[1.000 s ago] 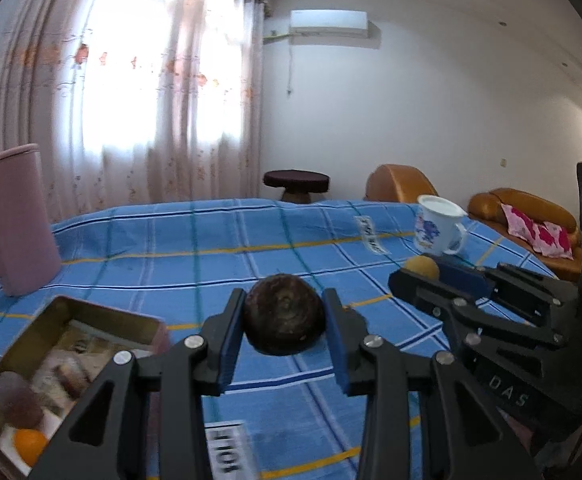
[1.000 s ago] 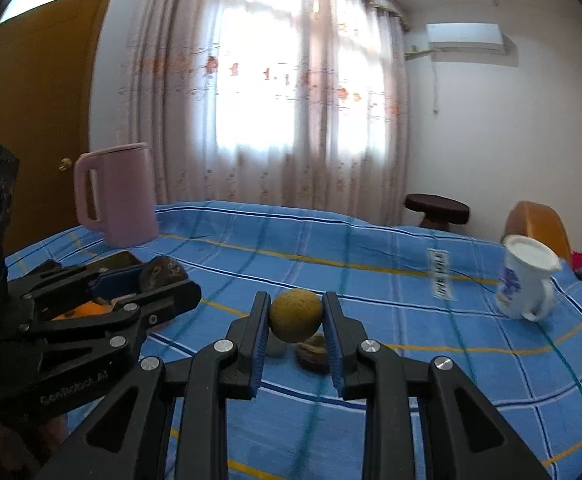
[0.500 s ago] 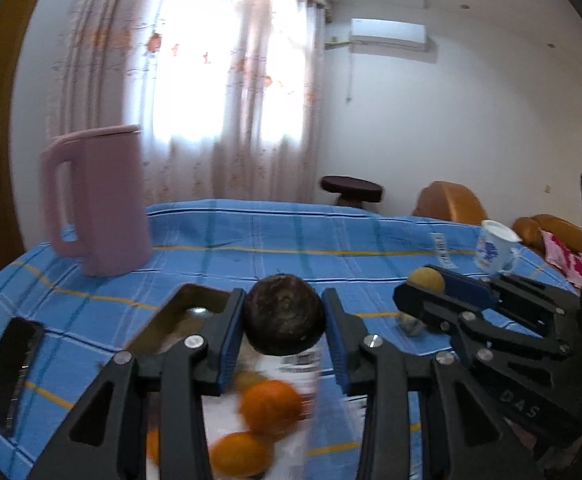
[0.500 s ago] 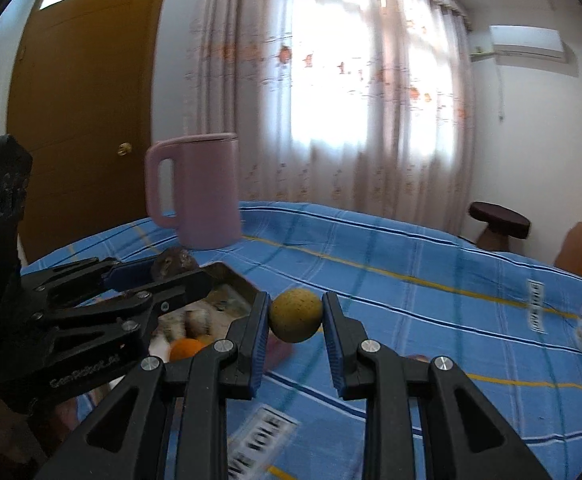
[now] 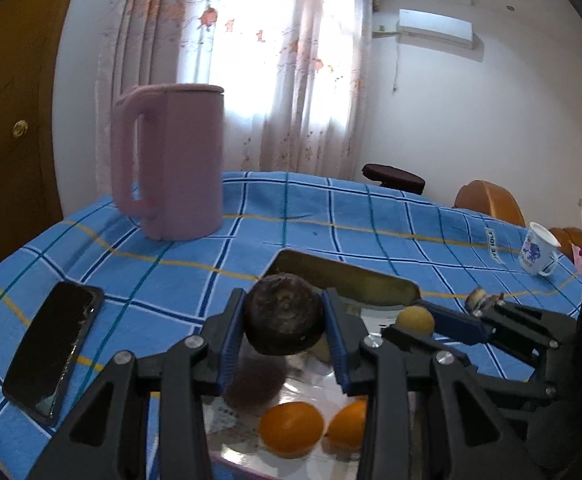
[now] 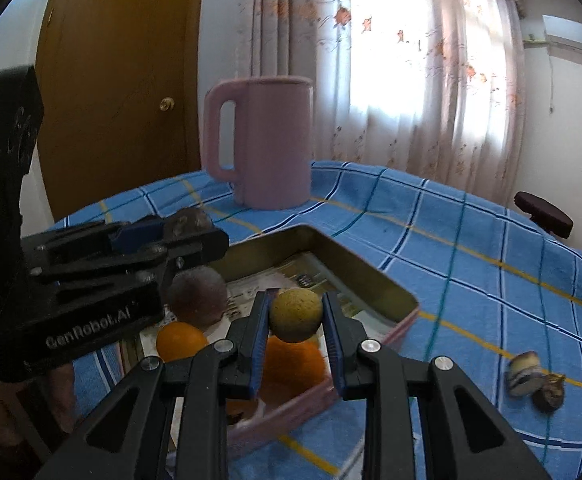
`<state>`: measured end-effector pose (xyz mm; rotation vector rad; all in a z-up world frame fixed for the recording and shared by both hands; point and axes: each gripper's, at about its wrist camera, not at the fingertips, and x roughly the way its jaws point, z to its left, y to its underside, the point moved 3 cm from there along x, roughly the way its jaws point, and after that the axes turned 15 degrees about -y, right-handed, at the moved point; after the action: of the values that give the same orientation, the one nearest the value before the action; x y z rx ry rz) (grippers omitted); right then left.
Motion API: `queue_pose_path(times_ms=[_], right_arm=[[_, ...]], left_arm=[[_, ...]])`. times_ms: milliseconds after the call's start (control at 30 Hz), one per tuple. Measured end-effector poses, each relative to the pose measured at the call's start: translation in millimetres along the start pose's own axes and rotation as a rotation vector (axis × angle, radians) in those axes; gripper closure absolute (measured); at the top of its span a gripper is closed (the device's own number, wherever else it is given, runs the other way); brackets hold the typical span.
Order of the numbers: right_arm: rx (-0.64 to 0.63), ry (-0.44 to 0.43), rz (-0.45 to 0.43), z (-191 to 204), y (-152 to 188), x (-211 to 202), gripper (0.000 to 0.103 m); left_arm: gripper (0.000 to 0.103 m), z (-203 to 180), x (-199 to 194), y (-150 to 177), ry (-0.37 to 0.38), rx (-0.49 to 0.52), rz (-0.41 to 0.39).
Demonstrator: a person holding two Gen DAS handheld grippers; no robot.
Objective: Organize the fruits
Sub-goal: 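Carry both fruits over the tin box while both tools open to drop them inside, then grasp a brown round fruit with the right tool while the left tool grasps the cut cylindrical piece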
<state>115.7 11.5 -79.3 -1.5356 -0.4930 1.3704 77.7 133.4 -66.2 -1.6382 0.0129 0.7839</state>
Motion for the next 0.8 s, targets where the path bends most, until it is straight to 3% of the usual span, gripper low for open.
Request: queue_pose_path(times_ms=[133,200,267,300,367,467,567,667,800], right_arm=[[-0.015,-0.069,0.069,11.1,2.9,12.5,0.075],[-0.037,-0.053,0.076,15.5,4.3,12.7,0.072],[-0.031,-0.051,0.06,13.9,5.0,5.8,0.053],[-0.026,-0.042,0.053,13.2,6.1,0.7,0.052],[-0.013,-0.017,0.035,3.7,7.3,-13.5,0.052],[0.018,0.049,0.003,-21.2,10.7,-41.2,0.052],[0.059,0.144,0.001,-57.3,18.7,-72.1,0.052],[0.128,0.259,0.012,-99.8,32.3,-99.5,0.052],[0.278,0.347,0.057,-154.0,56.1,-120.6,0.052]], left_arm=[[0.061,9.5,0.6,0.9,-0.018,-0.022,0.002],[0.051,10.8,-2.1,-0.5,-0.019,-0.029,-0.006],[0.037,11.1,-7.0,-3.2,-0.018,-0.046,-0.023],[0.031,9.2,-11.3,-5.2,-0.007,-0.054,-0.037],[0.029,0.8,-19.3,-8.8,0.009,-0.046,-0.059],[0.025,-15.3,-26.6,-12.5,0.052,-0.021,-0.073],[0.015,-39.9,-32.0,-13.8,0.096,0.012,-0.074],[0.014,-67.8,-33.0,-13.4,0.152,0.045,-0.053],[0.012,-110.0,-27.9,-9.2,0.197,0.113,-0.021]])
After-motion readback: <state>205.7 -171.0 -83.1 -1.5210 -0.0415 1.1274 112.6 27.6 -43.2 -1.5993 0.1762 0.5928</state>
